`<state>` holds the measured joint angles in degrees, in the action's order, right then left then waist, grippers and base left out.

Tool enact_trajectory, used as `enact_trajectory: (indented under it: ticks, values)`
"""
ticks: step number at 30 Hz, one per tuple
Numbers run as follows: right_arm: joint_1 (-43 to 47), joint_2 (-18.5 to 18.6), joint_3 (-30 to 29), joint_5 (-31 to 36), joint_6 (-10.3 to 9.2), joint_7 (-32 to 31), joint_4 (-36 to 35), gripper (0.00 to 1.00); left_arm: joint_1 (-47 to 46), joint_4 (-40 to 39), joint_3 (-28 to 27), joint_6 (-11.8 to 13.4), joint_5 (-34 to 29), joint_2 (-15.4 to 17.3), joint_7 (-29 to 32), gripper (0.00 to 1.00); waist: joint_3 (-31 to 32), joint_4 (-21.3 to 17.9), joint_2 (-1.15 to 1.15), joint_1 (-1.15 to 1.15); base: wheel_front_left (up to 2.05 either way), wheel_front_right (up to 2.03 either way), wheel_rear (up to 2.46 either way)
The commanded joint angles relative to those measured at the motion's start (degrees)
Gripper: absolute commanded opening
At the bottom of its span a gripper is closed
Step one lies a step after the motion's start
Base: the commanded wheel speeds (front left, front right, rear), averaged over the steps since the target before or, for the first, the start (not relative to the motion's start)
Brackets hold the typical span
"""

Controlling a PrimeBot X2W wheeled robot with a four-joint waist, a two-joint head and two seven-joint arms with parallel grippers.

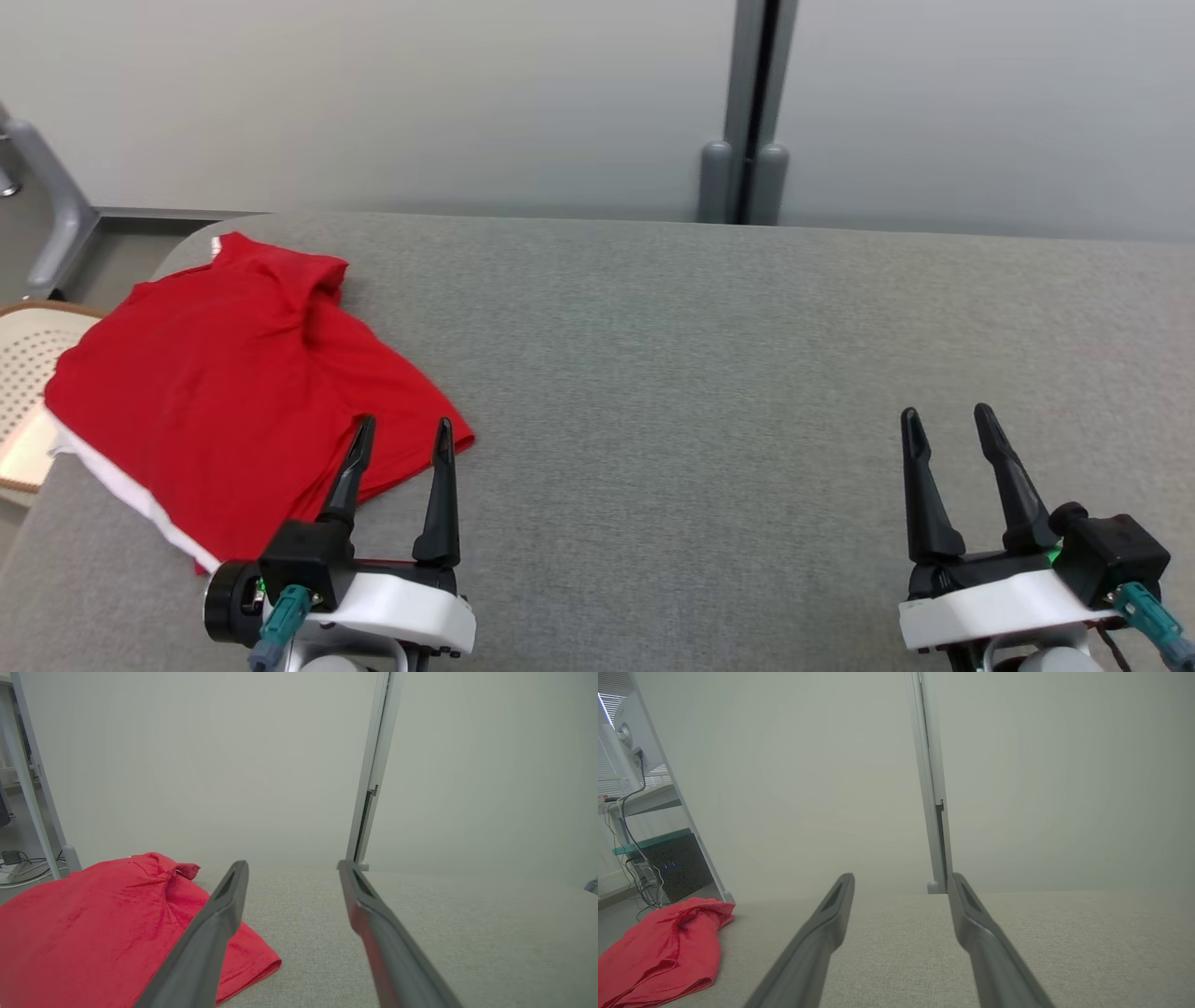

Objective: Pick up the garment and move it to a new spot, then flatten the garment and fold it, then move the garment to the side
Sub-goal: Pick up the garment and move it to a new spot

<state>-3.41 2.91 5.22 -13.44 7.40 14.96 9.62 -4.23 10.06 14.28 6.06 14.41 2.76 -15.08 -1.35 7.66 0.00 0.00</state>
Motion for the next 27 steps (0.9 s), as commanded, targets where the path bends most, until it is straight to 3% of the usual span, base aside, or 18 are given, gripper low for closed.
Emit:
enact_trajectory:
  ticks: [1,8,16,27]
  values:
    - [0.81,0.07,0.43,-0.08,0.17,0.35,0.12,1.00,0.02,-0.06,-0.45,0.07,-0.27,0.21,-0.14,1.00,0.64,3.75,0.00,0.00,0.00,0.00,0.00]
    - [1.22,0.07,3.31,-0.72,0.17,0.35,1.07,1.00,1.54,-0.27,-1.55,0.37,-0.67,0.23,-0.14,1.00,1.77,12.88,0.00,0.00,0.00,0.00,0.00]
    - [1.35,0.05,5.20,-1.35,0.17,0.36,1.79,1.00,2.48,-0.78,-2.63,0.90,-1.33,0.19,-0.13,1.00,2.33,19.75,0.00,0.00,0.00,0.00,0.00]
    - [-0.36,0.15,7.05,-1.85,0.17,0.36,3.70,1.00,3.67,-2.16,-3.63,1.56,-1.99,0.19,-0.13,1.00,1.83,21.19,0.00,0.00,0.00,0.00,0.00]
